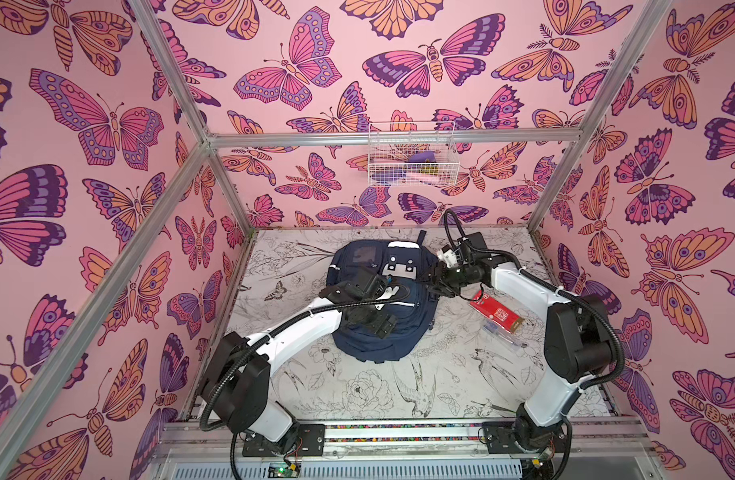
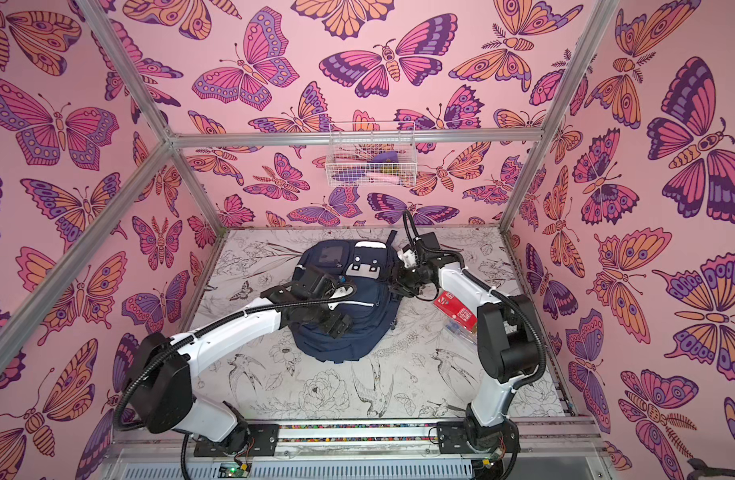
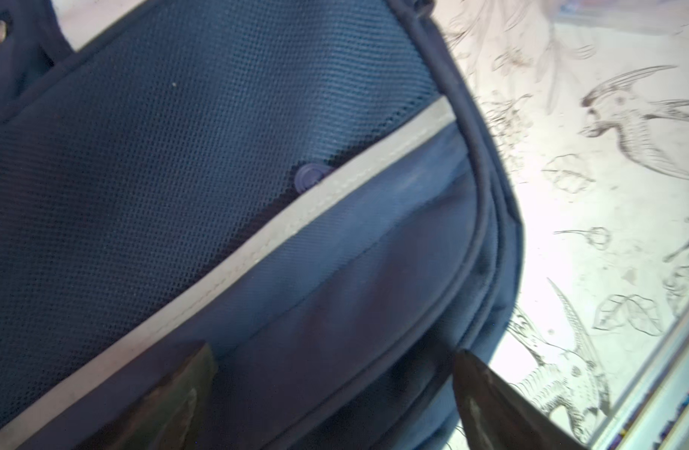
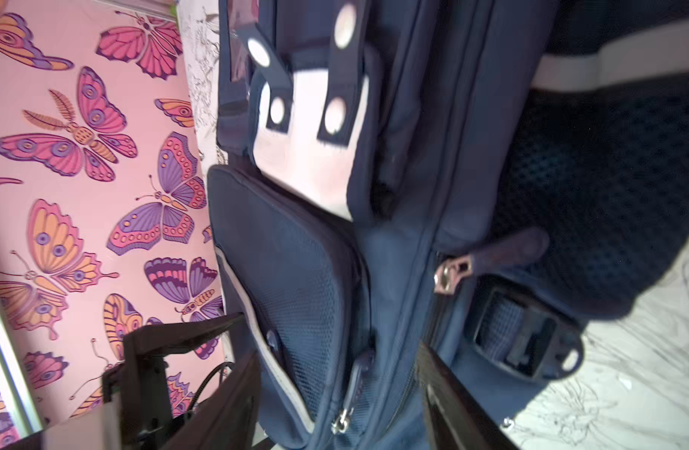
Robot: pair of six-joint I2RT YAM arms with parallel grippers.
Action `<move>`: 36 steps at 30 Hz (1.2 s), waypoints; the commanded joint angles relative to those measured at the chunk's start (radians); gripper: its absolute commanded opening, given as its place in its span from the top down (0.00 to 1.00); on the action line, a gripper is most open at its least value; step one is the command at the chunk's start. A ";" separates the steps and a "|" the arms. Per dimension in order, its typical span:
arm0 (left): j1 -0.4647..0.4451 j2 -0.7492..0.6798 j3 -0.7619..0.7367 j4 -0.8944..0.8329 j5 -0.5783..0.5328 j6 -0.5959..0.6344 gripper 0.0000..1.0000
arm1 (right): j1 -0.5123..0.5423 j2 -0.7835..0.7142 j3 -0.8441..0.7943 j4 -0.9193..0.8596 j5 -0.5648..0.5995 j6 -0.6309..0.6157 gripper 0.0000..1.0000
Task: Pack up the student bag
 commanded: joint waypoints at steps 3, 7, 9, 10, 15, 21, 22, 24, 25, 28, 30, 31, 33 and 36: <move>-0.001 0.012 0.028 0.016 -0.139 0.002 0.16 | -0.005 0.030 0.057 0.055 -0.080 -0.013 0.35; -0.002 0.024 0.028 0.029 -0.150 -0.001 0.39 | -0.005 0.066 0.072 0.067 -0.103 -0.016 0.35; -0.001 0.026 0.031 0.029 -0.156 -0.012 0.49 | -0.005 0.080 0.078 0.066 -0.106 -0.016 0.36; -0.002 0.025 0.030 0.030 -0.152 -0.016 0.49 | -0.005 0.084 0.078 0.068 -0.106 -0.015 0.36; -0.002 0.025 0.017 0.045 -0.156 -0.005 0.27 | -0.005 0.092 0.066 0.068 -0.105 -0.023 0.36; -0.001 0.040 0.028 0.047 -0.146 -0.007 0.71 | -0.006 0.114 0.042 0.082 -0.142 -0.033 0.36; -0.001 0.036 0.029 0.049 -0.148 -0.014 0.77 | -0.005 0.116 0.037 0.088 -0.149 -0.035 0.36; -0.001 0.024 0.031 0.056 -0.144 -0.019 0.92 | -0.005 0.126 0.033 0.089 -0.170 -0.041 0.36; 0.000 0.018 0.031 0.058 -0.140 -0.020 1.00 | -0.005 0.131 0.032 0.088 -0.175 -0.045 0.36; 0.000 -0.003 0.027 0.059 -0.130 -0.032 1.00 | -0.004 0.139 0.012 0.104 -0.217 -0.050 0.36; 0.002 -0.025 0.018 0.065 -0.112 -0.039 1.00 | -0.005 0.126 -0.017 0.139 -0.248 -0.045 0.37; 0.001 -0.031 0.013 0.069 -0.106 -0.043 1.00 | -0.005 0.114 -0.036 0.165 -0.259 -0.036 0.36; 0.005 -0.041 0.004 0.077 -0.100 -0.058 1.00 | -0.005 0.087 -0.076 0.218 -0.278 -0.014 0.36; 0.014 -0.041 -0.001 0.076 -0.087 -0.087 1.00 | -0.005 0.055 -0.126 0.270 -0.302 0.012 0.37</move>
